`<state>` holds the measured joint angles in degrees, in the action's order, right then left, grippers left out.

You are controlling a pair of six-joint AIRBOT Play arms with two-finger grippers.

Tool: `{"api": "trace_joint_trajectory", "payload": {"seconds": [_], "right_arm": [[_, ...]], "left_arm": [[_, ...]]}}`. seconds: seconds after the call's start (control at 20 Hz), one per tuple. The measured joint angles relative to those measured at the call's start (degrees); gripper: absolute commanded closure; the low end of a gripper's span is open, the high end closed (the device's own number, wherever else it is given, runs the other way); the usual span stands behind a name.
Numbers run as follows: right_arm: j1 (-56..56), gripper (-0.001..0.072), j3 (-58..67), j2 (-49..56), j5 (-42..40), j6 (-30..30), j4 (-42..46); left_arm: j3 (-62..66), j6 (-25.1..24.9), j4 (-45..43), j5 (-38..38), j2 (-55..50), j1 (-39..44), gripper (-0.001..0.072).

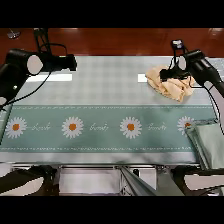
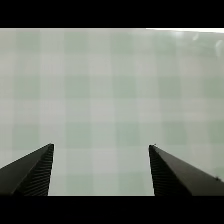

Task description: Fold the shirts.

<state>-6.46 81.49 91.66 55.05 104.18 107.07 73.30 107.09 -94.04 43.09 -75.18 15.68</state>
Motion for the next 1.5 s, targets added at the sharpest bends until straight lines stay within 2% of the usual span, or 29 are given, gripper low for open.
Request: {"api": "trace_joint_trajectory", "payload": {"seconds": [0.15, 0.25, 0.3, 0.35, 0.4, 0.45, 0.6, 0.75, 0.85, 0.95, 1.15, 1.5], "right_arm": [[4.1, 0.0077, 0.9, 2.8, -2.1, 3.7, 1.8], [7.0, 0.008, 1.3, 4.9, -1.2, 3.8, -0.7], [8.5, 0.0104, 1.4, 6.0, -0.2, 3.2, -2.8], [9.6, 0.0238, 1.4, 6.9, 0.9, 2.1, -5.0], [10.6, 0.0534, 1.6, 7.5, 1.9, 0.8, -7.8], [11.6, 0.069, 1.8, 8.1, 3.4, -1.3, -11.0], [13.9, 0.069, 5.3, 8.4, 9.9, -7.9, -19.3], [14.9, 0.0691, 12.6, 4.9, 13.6, -11.6, -24.7], [14.8, 0.0691, 18.4, 0.8, 14.8, -13.4, -26.7], [14.0, 0.0691, 24.0, -3.9, 15.6, -15.0, -27.7], [11.1, 0.0691, 31.0, -13.1, 15.4, -17.4, -30.5], [-0.6, 0.0691, 34.2, -27.0, 20.3, -20.9, -31.7]], "left_arm": [[0.0, -0.6, 0.0, 0.1, -2.3, 0.0, 0.0006], [0.0, -0.7, 0.0, 0.9, -3.6, 0.0, 0.0006], [0.0, -0.8, 0.0, 1.7, -4.2, 0.0, 0.0006], [-0.1, -0.8, 0.0, 2.5, -4.6, 0.0, 0.0006], [-0.1, -0.8, 0.0, 3.5, -4.9, 0.0, 0.0006], [0.0, -1.1, 0.0, 4.5, -5.1, 0.0, 0.0006], [1.4, -6.5, -1.2, 11.9, -5.0, -0.7, 0.0006], [3.0, -11.4, -2.9, 21.9, -1.9, -3.4, 0.0006], [2.3, -13.0, -1.2, 25.4, 2.7, -4.8, 0.0006], [-1.0, -13.9, 2.8, 25.8, 9.0, -4.9, 0.0006], [-13.0, -14.2, 10.8, 21.7, 23.7, -2.9, 0.0006], [-32.0, -8.9, 16.1, 18.6, 42.7, 0.1, 0.0006]]}}
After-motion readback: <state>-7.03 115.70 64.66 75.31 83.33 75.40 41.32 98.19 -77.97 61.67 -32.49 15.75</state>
